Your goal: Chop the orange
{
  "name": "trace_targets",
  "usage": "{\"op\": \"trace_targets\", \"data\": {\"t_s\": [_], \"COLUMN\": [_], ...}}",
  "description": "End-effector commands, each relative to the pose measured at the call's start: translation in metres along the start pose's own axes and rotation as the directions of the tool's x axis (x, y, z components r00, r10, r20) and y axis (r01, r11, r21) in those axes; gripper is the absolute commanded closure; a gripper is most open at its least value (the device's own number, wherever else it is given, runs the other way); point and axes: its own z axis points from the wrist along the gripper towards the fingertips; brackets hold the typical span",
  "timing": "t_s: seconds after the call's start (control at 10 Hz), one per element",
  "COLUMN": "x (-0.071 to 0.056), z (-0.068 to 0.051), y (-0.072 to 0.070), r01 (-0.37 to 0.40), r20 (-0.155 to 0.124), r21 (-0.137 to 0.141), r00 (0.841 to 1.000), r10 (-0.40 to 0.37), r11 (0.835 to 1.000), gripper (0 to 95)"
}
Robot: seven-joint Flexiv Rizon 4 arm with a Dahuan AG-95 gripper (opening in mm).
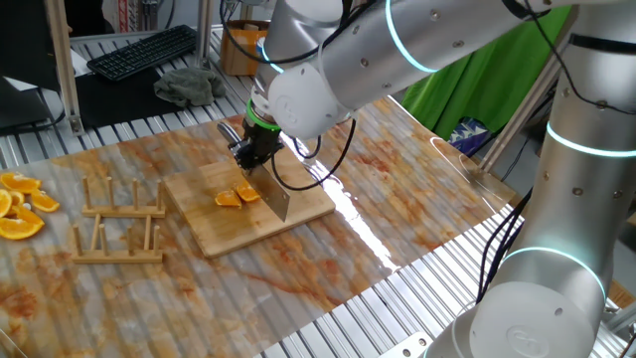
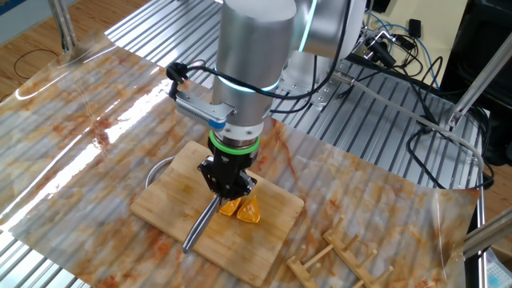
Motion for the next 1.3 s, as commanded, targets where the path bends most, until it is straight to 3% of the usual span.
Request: {"op": "trace_targets", "data": {"t_s": [0.1, 0.4, 0.7, 0.8, 1.0, 1.1, 1.3], "x": [0.002, 0.001, 0.001, 0.003, 0.014, 0.014, 0.009], "z": [0.002, -0.004, -0.007, -0.004, 0.023, 0.021, 0.001], "y": [0.0, 0.0, 0.0, 0.001, 0.003, 0.003, 0.004], "r01": [-0.005, -0.007, -0.011, -0.009, -0.016, -0.019, -0.02], "r20": [-0.002, -0.018, -0.018, -0.005, 0.054, 0.041, 0.0], "r21": [-0.002, 0.0, 0.002, -0.001, -0.006, -0.001, 0.016], "r00": [1.0, 1.0, 1.0, 1.0, 0.998, 0.999, 1.0], "r10": [0.005, 0.007, 0.011, 0.009, 0.016, 0.019, 0.02], "r11": [1.0, 1.0, 1.0, 1.0, 1.0, 1.0, 1.0], "gripper": [95.0, 95.0, 95.0, 95.0, 95.0, 95.0, 95.0]}}
